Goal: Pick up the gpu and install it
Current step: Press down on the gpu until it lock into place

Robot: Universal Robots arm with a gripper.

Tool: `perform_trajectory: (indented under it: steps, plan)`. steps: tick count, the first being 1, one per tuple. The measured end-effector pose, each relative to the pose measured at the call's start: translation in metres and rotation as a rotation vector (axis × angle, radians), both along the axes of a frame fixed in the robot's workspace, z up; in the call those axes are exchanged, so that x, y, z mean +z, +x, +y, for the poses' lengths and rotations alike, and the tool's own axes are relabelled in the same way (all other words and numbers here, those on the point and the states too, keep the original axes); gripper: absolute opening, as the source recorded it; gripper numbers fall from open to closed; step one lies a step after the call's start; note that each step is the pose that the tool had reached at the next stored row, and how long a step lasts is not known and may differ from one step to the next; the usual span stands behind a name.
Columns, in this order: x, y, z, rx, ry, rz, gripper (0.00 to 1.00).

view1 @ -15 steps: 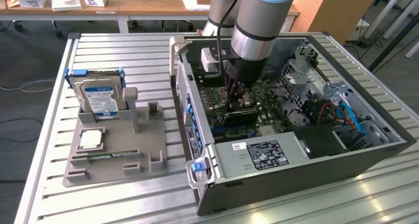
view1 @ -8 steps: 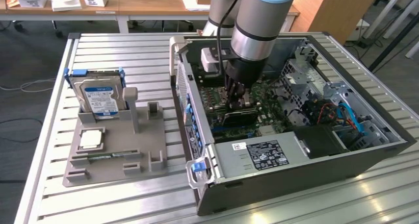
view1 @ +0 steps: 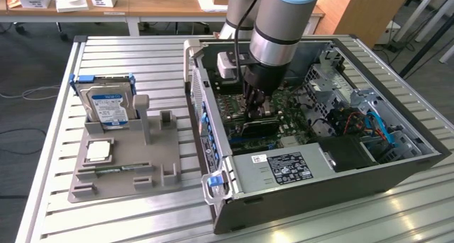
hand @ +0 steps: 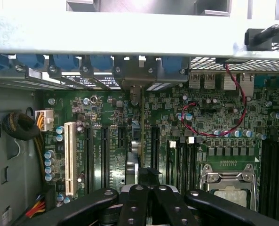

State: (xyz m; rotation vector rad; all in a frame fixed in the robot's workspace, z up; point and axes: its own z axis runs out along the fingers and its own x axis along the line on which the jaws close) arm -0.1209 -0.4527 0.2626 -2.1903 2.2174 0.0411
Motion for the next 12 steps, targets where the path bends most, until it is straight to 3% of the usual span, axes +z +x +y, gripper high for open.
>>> perform_trajectory:
  steps: [12]
  plan:
    - [-0.0009,-0.0003,0.0,0.0,-0.0002,0.0,0.11]
